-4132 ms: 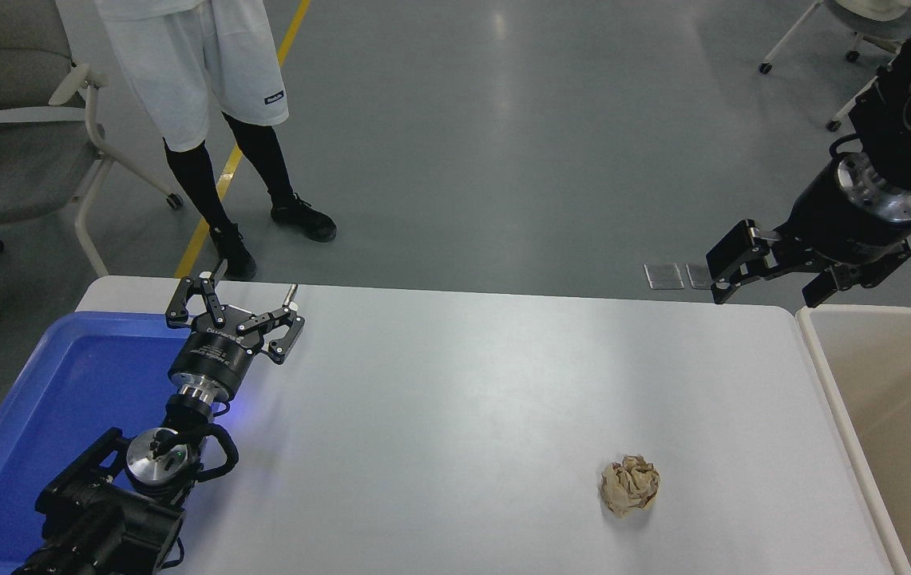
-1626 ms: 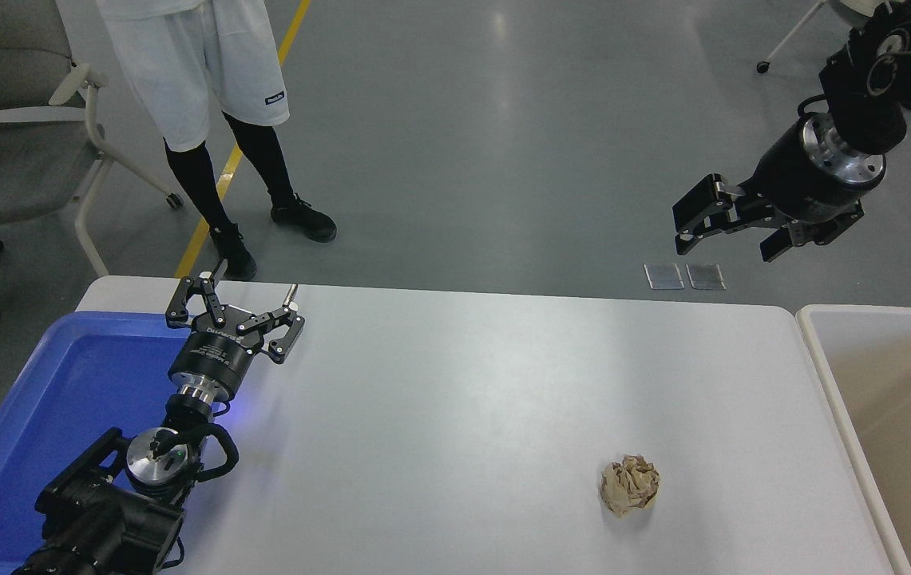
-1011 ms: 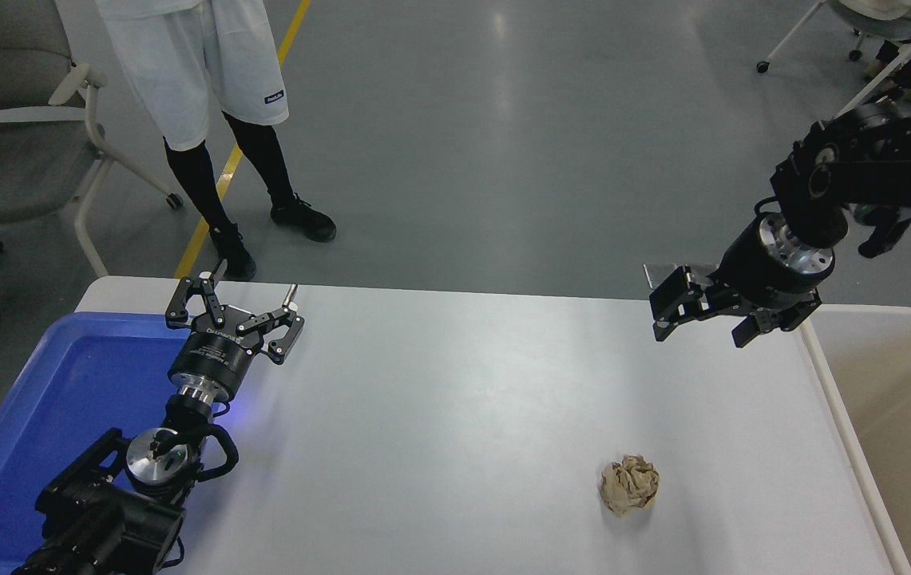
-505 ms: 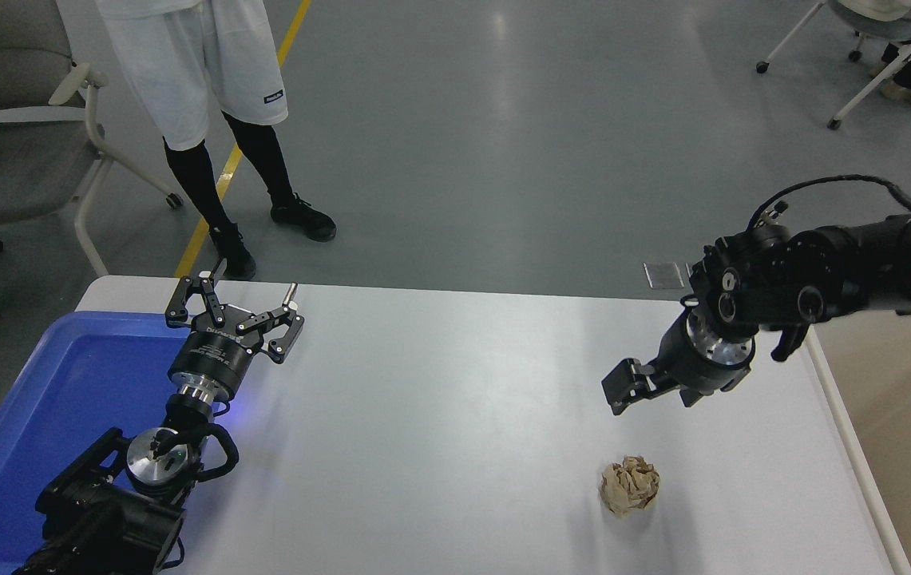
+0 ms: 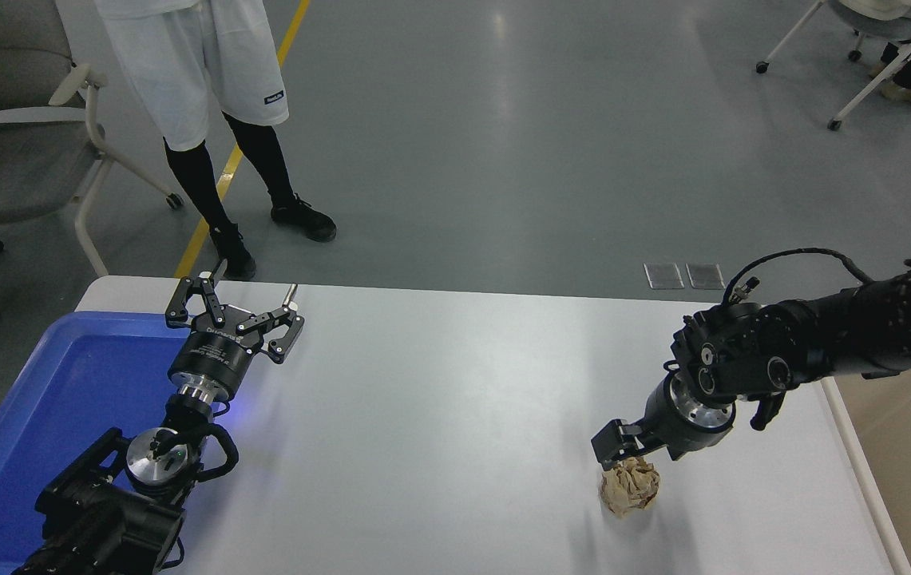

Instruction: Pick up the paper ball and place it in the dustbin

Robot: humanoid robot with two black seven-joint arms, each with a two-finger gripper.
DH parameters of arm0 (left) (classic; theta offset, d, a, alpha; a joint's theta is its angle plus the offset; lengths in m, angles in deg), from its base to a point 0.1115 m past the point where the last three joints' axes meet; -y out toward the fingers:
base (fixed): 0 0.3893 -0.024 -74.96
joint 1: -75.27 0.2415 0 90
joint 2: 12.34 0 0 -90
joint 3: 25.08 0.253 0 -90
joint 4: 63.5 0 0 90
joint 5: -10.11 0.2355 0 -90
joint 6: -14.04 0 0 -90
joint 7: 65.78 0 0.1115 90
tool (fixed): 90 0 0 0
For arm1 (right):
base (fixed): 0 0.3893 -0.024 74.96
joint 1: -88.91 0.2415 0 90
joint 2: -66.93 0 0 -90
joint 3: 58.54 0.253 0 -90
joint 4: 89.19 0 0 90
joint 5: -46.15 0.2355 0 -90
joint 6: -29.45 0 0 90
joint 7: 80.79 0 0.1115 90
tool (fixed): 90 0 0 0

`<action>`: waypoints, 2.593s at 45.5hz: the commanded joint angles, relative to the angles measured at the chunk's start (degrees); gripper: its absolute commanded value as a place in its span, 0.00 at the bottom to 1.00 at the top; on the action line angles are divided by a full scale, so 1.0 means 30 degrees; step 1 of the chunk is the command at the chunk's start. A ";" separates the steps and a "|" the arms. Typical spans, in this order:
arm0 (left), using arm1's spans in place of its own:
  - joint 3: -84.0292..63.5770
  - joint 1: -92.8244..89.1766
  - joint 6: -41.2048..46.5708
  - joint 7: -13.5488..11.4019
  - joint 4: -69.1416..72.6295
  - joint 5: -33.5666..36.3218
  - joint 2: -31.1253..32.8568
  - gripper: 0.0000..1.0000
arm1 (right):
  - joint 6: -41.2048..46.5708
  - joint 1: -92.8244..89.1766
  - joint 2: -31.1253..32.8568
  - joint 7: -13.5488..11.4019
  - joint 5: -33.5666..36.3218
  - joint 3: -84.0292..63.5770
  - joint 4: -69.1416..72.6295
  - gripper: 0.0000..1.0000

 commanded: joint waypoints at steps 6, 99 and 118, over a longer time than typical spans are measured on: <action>0.0001 0.0000 0.0000 0.0027 0.0000 0.0000 0.0000 0.99 | -0.1259 -0.1387 0.0049 -0.0004 0.0936 -0.0100 -0.0077 1.00; 0.0001 0.0000 0.0000 0.0027 0.0000 0.0029 0.0000 0.99 | -0.4132 0.3267 0.3240 0.0026 -0.1056 -0.1038 0.4433 0.00; 0.0001 0.0000 0.0000 -0.0002 0.0000 0.0000 0.0000 0.99 | 0.0200 1.0942 0.5966 -0.0004 -0.1085 -0.1741 0.7511 0.00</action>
